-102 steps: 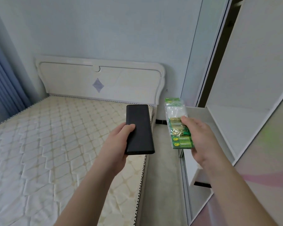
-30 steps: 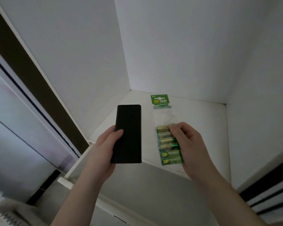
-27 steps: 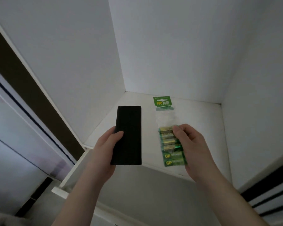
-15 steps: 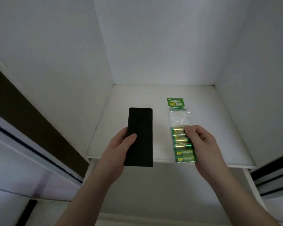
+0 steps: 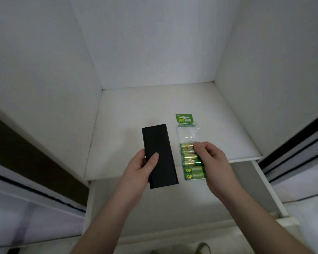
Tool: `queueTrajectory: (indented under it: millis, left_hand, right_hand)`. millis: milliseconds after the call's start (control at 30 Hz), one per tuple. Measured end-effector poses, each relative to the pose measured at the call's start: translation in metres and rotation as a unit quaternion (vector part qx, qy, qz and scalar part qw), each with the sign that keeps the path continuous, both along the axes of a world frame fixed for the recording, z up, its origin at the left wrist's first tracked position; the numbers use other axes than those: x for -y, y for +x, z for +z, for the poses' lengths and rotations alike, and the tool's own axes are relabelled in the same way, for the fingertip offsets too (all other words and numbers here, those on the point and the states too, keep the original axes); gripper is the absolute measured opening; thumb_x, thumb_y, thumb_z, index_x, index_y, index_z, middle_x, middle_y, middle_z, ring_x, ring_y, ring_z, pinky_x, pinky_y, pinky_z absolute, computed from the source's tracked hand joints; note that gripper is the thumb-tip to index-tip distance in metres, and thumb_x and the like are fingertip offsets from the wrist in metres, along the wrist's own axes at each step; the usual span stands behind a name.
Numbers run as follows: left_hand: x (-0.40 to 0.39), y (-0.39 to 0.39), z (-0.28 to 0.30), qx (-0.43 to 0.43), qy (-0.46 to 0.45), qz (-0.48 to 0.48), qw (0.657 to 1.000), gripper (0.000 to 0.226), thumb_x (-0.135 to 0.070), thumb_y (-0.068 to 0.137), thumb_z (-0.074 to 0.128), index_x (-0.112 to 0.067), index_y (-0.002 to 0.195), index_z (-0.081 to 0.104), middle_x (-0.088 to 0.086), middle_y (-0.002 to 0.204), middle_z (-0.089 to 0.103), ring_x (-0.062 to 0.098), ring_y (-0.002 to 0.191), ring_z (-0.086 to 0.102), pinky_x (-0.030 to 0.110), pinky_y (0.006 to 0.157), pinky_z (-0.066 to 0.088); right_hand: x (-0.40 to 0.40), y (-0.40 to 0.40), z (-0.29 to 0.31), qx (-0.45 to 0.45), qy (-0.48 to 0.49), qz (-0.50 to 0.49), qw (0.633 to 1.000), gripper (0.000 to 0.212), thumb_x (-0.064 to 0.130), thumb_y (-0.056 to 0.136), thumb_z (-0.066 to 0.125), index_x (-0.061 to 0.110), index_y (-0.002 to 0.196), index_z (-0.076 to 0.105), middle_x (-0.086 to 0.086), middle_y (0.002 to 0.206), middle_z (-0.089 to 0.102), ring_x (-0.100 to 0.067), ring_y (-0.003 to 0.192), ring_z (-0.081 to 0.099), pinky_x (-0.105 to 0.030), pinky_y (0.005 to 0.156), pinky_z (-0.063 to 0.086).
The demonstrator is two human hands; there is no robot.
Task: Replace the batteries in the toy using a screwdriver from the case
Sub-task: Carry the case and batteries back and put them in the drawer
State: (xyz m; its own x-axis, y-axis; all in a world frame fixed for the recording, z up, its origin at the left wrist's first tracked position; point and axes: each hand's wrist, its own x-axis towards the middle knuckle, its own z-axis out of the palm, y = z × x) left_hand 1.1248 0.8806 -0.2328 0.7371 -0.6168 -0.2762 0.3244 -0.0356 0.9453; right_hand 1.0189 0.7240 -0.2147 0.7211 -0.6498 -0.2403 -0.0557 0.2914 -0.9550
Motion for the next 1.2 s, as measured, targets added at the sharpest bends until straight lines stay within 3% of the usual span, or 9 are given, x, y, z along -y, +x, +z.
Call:
queueTrajectory:
  millis: [200,333,433,633,800,900,967,1100,1200]
  left_hand:
    - [-0.006,-0.023,-0.029,-0.057,0.044,-0.011,0.997,0.022,-0.023,0.094,0.058,-0.023,0.115,0.064,-0.001,0.104,0.074,0.014,0.095,0.071,0.028,0.073,0.058]
    - [-0.02,-0.034,-0.047,-0.112,0.085,-0.011,0.99,0.029,-0.025,0.092,0.061,-0.021,0.121,0.064,0.005,0.109,0.073,0.021,0.1,0.07,0.033,0.076,0.057]
    - [-0.031,-0.041,-0.054,-0.137,0.139,-0.015,0.981,0.019,-0.022,0.093,0.06,-0.018,0.111,0.066,0.01,0.101,0.074,0.026,0.093,0.071,0.033,0.07,0.055]
    - [-0.038,-0.046,-0.079,-0.161,0.182,0.004,0.97,0.014,-0.022,0.095,0.058,-0.016,0.104,0.067,0.008,0.094,0.075,0.026,0.092,0.07,0.04,0.083,0.055]
    - [-0.029,-0.041,-0.105,-0.202,0.199,0.014,0.959,0.014,-0.022,0.096,0.055,-0.012,0.102,0.062,0.011,0.096,0.07,0.025,0.089,0.066,0.035,0.073,0.053]
    - [-0.018,-0.032,-0.124,-0.223,0.233,0.012,0.946,0.015,-0.024,0.096,0.054,-0.013,0.102,0.061,0.01,0.091,0.067,0.021,0.081,0.061,0.029,0.063,0.048]
    - [-0.009,-0.025,-0.139,-0.236,0.248,0.014,0.939,0.017,-0.025,0.096,0.054,-0.013,0.105,0.061,0.009,0.093,0.067,0.021,0.082,0.062,0.029,0.063,0.048]
    - [0.01,-0.013,-0.169,-0.234,0.257,-0.002,0.938,0.022,-0.023,0.096,0.055,-0.012,0.114,0.06,0.007,0.099,0.068,0.021,0.086,0.064,0.029,0.065,0.051]
    - [0.019,-0.006,-0.184,-0.218,0.267,-0.023,0.938,0.024,-0.023,0.096,0.058,-0.015,0.118,0.059,0.004,0.104,0.067,0.019,0.088,0.063,0.028,0.069,0.05]
  right_hand:
    - [-0.001,-0.028,-0.027,-0.045,0.046,0.014,0.998,0.02,0.021,0.094,0.057,0.002,0.088,0.059,-0.006,0.069,0.057,-0.016,0.059,0.055,-0.024,0.052,0.046]
    - [0.0,-0.047,-0.047,-0.096,0.051,0.069,0.992,0.022,0.023,0.093,0.059,0.011,0.076,0.059,-0.006,0.068,0.054,-0.016,0.058,0.053,-0.025,0.054,0.042]
    - [-0.004,-0.068,-0.059,-0.172,0.019,0.118,0.978,0.024,0.025,0.092,0.062,0.011,0.073,0.058,-0.002,0.061,0.054,-0.013,0.052,0.052,-0.022,0.049,0.04]
    - [-0.003,-0.082,-0.084,-0.269,0.013,0.133,0.954,0.023,0.026,0.091,0.063,0.008,0.077,0.064,-0.002,0.061,0.059,-0.012,0.052,0.054,-0.017,0.048,0.04]
    - [0.01,-0.065,-0.108,-0.286,0.047,0.117,0.95,0.022,0.027,0.091,0.063,0.006,0.082,0.065,-0.007,0.069,0.062,-0.017,0.057,0.058,-0.021,0.053,0.042]
    - [0.027,-0.054,-0.128,-0.331,-0.015,0.109,0.937,0.026,0.031,0.091,0.061,0.006,0.082,0.064,-0.007,0.071,0.061,-0.019,0.06,0.057,-0.022,0.052,0.041]
    - [0.041,-0.047,-0.143,-0.359,-0.046,0.102,0.926,0.029,0.033,0.091,0.06,0.005,0.085,0.064,-0.009,0.076,0.062,-0.022,0.066,0.058,-0.025,0.055,0.042]
    - [0.065,-0.038,-0.176,-0.38,0.032,0.078,0.921,0.024,0.027,0.095,0.057,0.003,0.095,0.062,-0.016,0.093,0.066,-0.026,0.075,0.064,-0.028,0.063,0.052]
    - [0.075,-0.036,-0.2,-0.411,0.013,0.072,0.909,0.025,0.028,0.097,0.053,0.005,0.092,0.06,-0.017,0.098,0.064,-0.029,0.078,0.063,-0.032,0.064,0.054]
